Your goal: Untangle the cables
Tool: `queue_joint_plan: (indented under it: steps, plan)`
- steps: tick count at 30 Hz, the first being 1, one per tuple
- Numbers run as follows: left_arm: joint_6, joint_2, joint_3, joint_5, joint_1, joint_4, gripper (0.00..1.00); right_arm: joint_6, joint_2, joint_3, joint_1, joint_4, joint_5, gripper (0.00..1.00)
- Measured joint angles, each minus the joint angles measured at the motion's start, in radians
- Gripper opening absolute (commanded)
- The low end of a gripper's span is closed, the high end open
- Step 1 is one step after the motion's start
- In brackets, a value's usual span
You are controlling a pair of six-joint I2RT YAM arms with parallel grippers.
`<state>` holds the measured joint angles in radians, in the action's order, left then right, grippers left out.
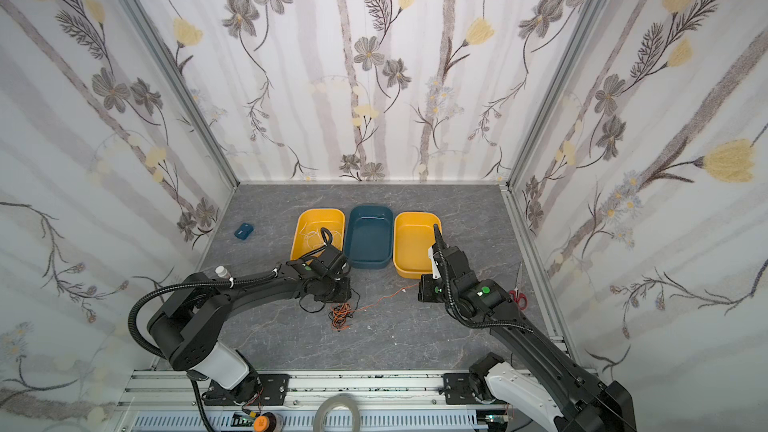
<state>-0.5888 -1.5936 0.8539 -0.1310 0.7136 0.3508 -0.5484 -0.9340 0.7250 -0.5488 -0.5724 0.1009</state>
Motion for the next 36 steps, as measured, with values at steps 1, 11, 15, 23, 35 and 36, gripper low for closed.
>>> queue_joint_plan:
  steps: [1,11,15,23,35,36]
  plan:
    - [-0.014,0.009,-0.008,0.006,-0.009,0.0,0.25,0.0,0.008,-0.003,0.006,-0.001,-0.006,0.0]
    - [-0.126,0.158,-0.113,0.057,-0.075,-0.004,0.15,0.006,0.034,-0.025,0.048,-0.074,-0.076,0.0]
    - [-0.138,0.195,-0.138,0.051,-0.08,-0.008,0.2,-0.001,0.019,-0.056,0.049,-0.082,-0.071,0.0]
    - [-0.141,0.268,-0.153,-0.031,-0.071,-0.036,0.28,-0.038,-0.006,-0.11,0.046,-0.106,-0.056,0.27]
    - [-0.141,0.278,-0.166,-0.07,-0.034,-0.064,0.35,-0.118,-0.053,-0.105,-0.133,-0.129,-0.108,0.43]
    - [-0.141,0.277,-0.166,-0.072,-0.03,-0.066,0.36,-0.129,-0.062,-0.111,-0.15,-0.095,-0.1,0.43]
